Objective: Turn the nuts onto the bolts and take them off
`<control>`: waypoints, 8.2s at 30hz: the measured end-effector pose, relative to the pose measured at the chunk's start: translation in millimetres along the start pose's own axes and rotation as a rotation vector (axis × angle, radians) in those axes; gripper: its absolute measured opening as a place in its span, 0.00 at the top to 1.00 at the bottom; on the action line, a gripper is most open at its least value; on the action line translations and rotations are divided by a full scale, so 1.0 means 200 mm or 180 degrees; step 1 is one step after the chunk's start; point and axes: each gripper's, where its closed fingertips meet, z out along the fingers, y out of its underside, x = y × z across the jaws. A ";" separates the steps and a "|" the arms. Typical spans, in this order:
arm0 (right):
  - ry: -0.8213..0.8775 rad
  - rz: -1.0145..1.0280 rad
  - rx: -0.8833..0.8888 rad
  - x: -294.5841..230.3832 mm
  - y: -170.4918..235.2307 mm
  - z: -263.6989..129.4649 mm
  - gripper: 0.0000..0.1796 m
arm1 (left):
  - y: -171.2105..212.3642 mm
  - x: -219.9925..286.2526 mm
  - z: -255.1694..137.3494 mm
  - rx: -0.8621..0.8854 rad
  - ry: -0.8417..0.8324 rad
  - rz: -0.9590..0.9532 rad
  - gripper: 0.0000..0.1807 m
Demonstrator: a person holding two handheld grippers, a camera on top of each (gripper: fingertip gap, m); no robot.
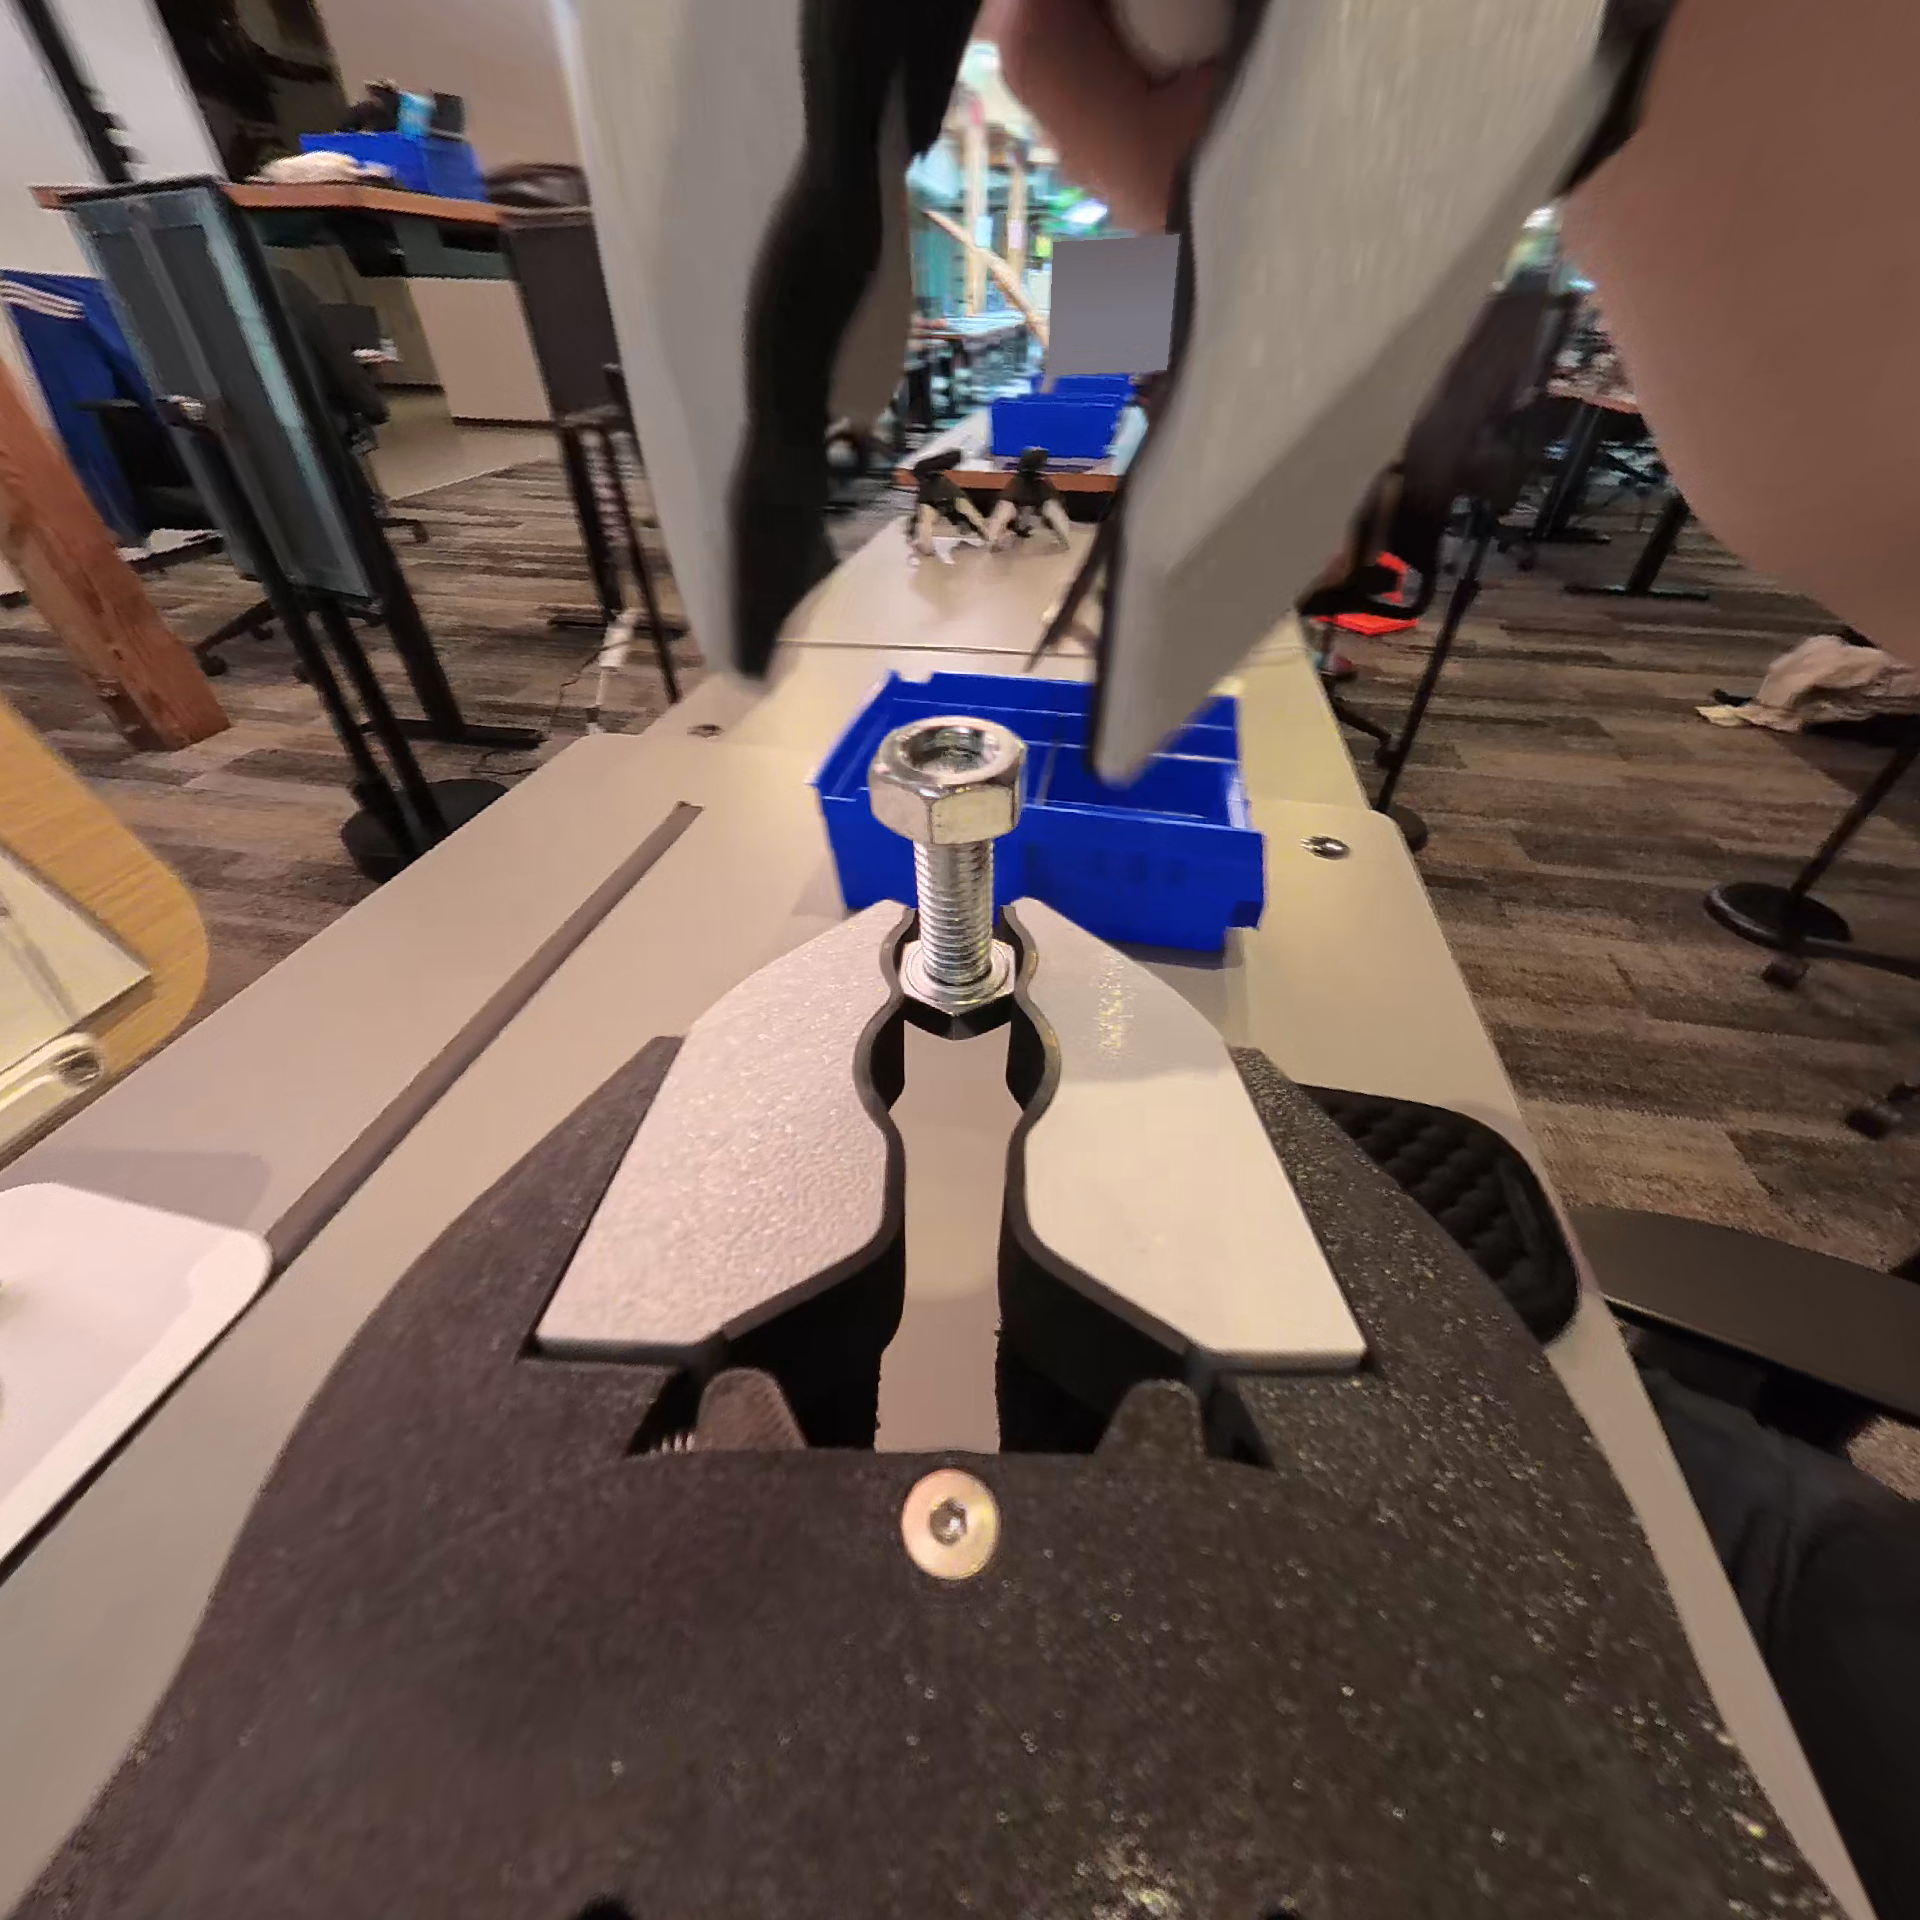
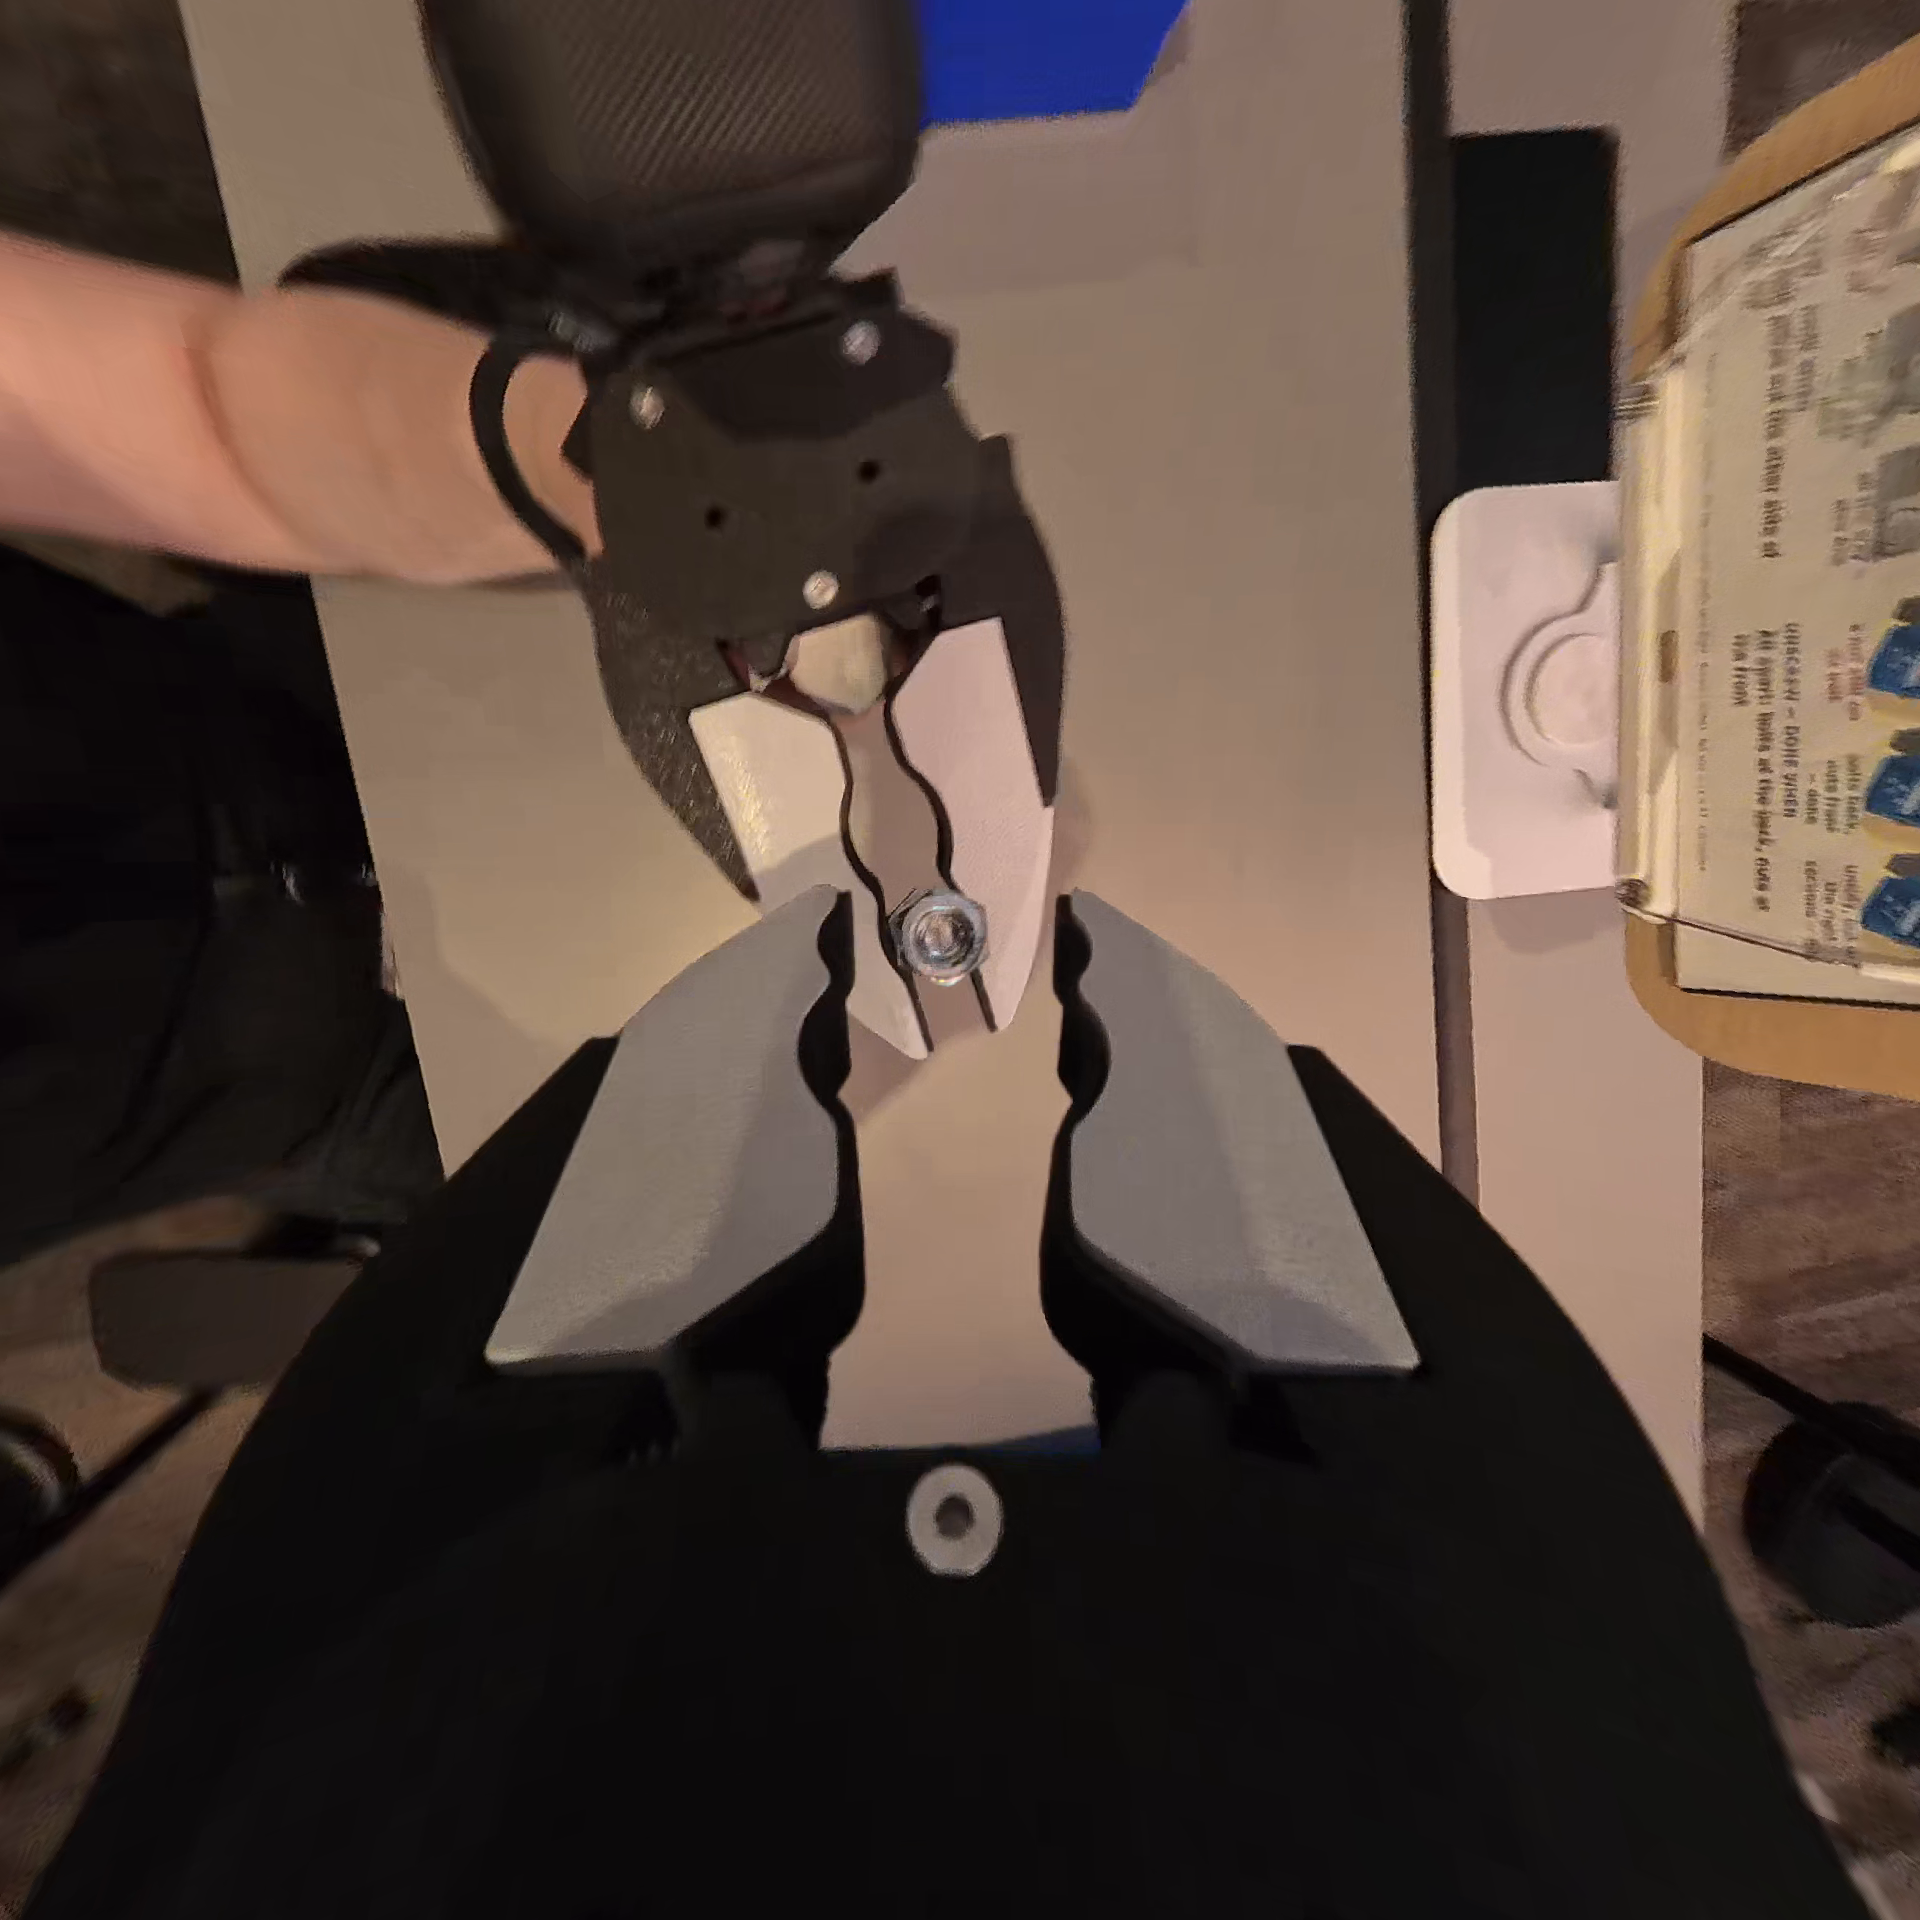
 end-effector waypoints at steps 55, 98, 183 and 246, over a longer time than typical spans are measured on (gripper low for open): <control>0.1107 0.1268 0.0346 0.18 -0.06 -0.03 0.80 | -0.01 -0.19 -0.05 0.0065 -0.0780 -0.0144 0.92; -0.0940 -0.1039 0.0560 -0.34 0.05 -0.02 0.90 | -0.03 0.45 -0.13 0.0076 0.1945 -0.0088 0.92; -0.0359 -0.1417 0.0549 -0.29 0.08 0.00 0.90 | 0.04 0.38 -0.11 -0.0117 0.1813 -0.0103 0.92; -0.0464 -0.1463 0.0378 -0.33 0.13 0.05 0.90 | 0.10 0.44 -0.10 -0.0341 0.2004 -0.0011 0.92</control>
